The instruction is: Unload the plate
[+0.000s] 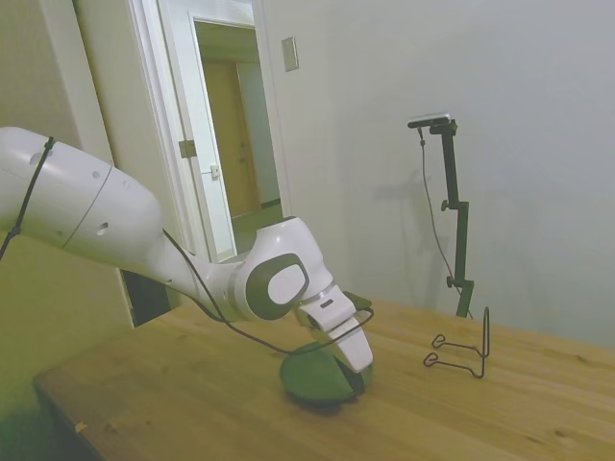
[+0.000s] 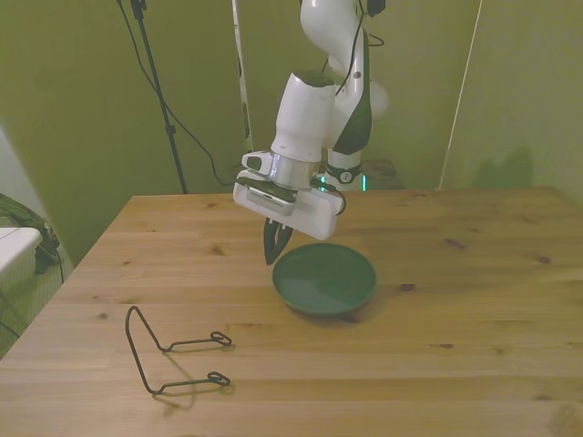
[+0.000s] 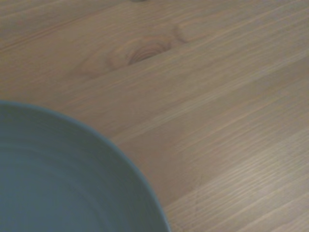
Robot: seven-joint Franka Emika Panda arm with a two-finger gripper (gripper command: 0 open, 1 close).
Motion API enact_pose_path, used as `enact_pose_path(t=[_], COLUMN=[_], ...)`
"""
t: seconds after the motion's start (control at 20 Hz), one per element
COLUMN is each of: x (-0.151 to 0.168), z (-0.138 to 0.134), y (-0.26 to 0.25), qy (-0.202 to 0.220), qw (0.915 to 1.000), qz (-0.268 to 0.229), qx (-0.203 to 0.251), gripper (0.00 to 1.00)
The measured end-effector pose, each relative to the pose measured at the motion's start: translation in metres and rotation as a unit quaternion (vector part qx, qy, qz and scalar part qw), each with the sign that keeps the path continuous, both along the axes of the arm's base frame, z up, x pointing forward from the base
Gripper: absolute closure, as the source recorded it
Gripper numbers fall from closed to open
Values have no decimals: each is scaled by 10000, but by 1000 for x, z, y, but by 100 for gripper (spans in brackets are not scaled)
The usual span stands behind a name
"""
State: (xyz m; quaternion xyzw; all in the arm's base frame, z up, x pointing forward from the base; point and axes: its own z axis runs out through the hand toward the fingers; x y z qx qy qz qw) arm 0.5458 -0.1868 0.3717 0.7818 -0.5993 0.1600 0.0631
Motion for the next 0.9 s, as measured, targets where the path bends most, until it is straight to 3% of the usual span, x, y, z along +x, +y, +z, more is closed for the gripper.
enact_pose_path(t=[0.05,0.1,0.4,0.9], x=[0,0,-5,-2], z=[3,6,34,49], y=[-3,-5,-10,-1], qy=[-25,-54,-230,-284], qw=[10000,10000,9997,9994], qz=[-19,-33,91,176], qx=[-10,-18,-64,-67], gripper=[100,0,0,0])
